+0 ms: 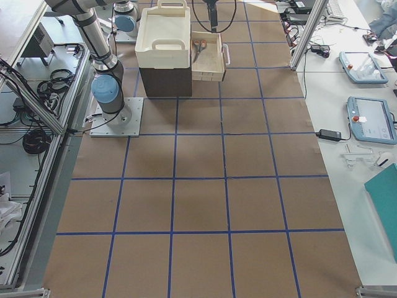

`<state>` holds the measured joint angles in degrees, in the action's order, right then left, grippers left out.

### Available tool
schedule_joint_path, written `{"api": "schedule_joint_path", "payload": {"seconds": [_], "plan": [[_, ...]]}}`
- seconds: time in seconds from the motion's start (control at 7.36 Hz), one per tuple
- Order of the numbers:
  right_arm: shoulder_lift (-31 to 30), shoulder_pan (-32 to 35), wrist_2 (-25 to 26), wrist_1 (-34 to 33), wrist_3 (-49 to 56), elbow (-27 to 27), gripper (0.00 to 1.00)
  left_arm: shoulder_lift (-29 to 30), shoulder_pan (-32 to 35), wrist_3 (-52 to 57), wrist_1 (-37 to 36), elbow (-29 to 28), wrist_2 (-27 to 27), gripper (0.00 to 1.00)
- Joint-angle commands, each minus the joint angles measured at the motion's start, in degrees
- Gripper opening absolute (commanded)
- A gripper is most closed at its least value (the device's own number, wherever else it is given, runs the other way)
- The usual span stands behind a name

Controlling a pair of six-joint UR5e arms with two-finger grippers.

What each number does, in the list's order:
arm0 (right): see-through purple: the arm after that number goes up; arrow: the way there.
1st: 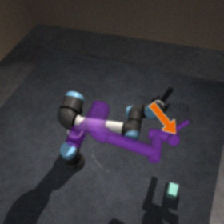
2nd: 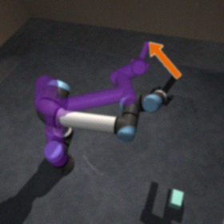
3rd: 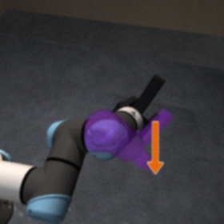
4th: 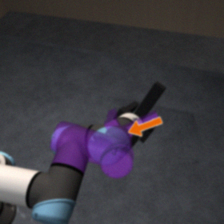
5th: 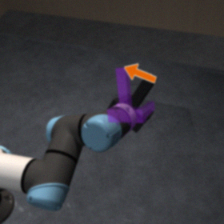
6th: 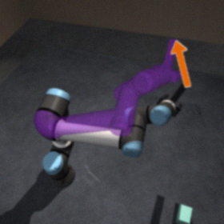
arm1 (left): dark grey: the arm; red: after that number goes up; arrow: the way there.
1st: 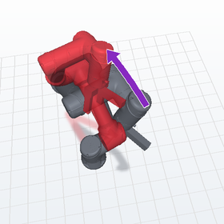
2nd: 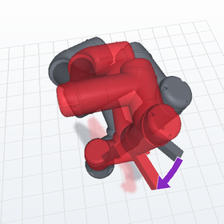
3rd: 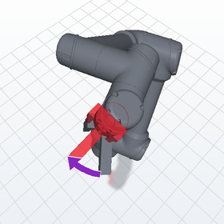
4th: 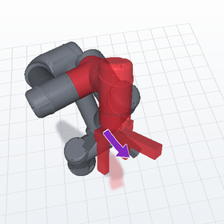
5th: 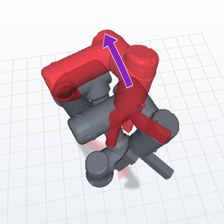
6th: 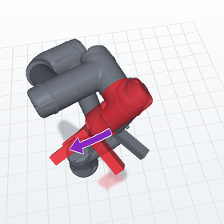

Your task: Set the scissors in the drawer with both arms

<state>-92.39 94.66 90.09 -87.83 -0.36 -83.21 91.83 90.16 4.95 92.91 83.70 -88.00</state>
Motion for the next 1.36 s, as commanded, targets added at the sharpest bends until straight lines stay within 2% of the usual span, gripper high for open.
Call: {"api": "schedule_joint_path", "payload": {"seconds": [0.0, 0.54, 1.22], "plan": [[-0.07, 0.0, 0.0, -0.14, 0.1, -0.29, 1.0, -1.03, -0.86, -0.82, 0.52, 0.5, -2.08, 1.0], [-0.07, 0.0, 0.0, -0.06, 0.27, -0.29, 1.0, -4.19, -1.39, -0.73, 0.96, 1.29, -2.08, 1.0], [-0.16, 0.18, 0.0, -0.06, 0.27, -0.38, 1.0, -4.91, -1.39, -0.73, 0.96, 3.04, -2.0, 1.0]]}}
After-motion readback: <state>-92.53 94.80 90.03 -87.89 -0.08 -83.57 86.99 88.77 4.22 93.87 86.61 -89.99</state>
